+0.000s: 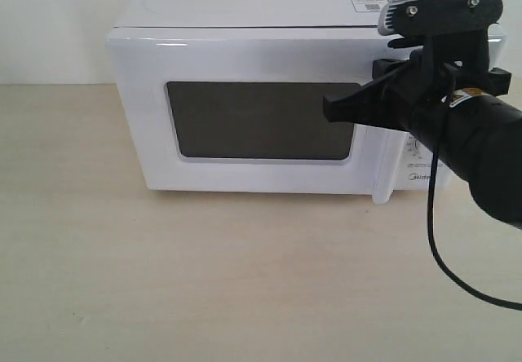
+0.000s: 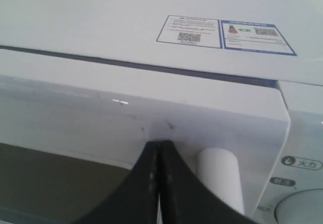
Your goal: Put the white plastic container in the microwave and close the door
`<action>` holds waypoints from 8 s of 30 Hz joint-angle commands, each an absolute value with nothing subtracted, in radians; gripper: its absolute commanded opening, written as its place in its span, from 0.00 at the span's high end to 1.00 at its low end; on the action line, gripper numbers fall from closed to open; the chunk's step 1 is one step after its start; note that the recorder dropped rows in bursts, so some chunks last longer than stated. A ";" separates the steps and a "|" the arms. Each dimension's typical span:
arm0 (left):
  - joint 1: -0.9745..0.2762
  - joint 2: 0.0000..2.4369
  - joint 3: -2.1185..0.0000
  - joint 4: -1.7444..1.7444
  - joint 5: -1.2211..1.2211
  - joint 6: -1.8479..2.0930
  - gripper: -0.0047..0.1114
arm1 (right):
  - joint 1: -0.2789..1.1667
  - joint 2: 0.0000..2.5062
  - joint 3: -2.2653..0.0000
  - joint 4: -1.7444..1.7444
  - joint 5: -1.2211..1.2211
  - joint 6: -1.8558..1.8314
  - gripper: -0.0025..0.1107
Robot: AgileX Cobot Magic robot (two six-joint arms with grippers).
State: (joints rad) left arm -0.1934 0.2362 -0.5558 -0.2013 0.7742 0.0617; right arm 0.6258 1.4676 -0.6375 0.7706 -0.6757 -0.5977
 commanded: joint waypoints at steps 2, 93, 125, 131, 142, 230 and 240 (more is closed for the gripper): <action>-0.197 0.232 -0.551 -0.194 0.756 0.052 0.92 | 0.568 1.467 -0.643 0.765 -0.721 -0.589 0.98; -0.197 0.232 -0.551 -0.213 0.705 0.109 0.92 | 0.657 1.188 -0.501 0.842 -0.635 -0.704 0.98; -0.197 0.232 -0.551 -0.213 0.705 0.109 0.92 | 0.110 0.260 -0.326 0.835 0.075 -0.988 0.98; -0.197 0.232 -0.551 -0.213 0.703 0.109 0.92 | 0.110 0.093 -0.027 0.842 -0.051 -0.830 0.98; -0.197 0.232 -0.551 -0.213 0.703 0.109 0.92 | 0.110 0.080 0.000 0.741 -0.071 -0.724 0.98; -0.197 0.232 -0.551 -0.213 0.703 0.109 0.92 | -0.025 0.000 0.000 -0.006 0.349 0.000 0.98; -0.197 0.232 -0.551 -0.213 0.703 0.109 0.92 | -0.025 0.000 0.000 -0.006 0.349 0.000 0.98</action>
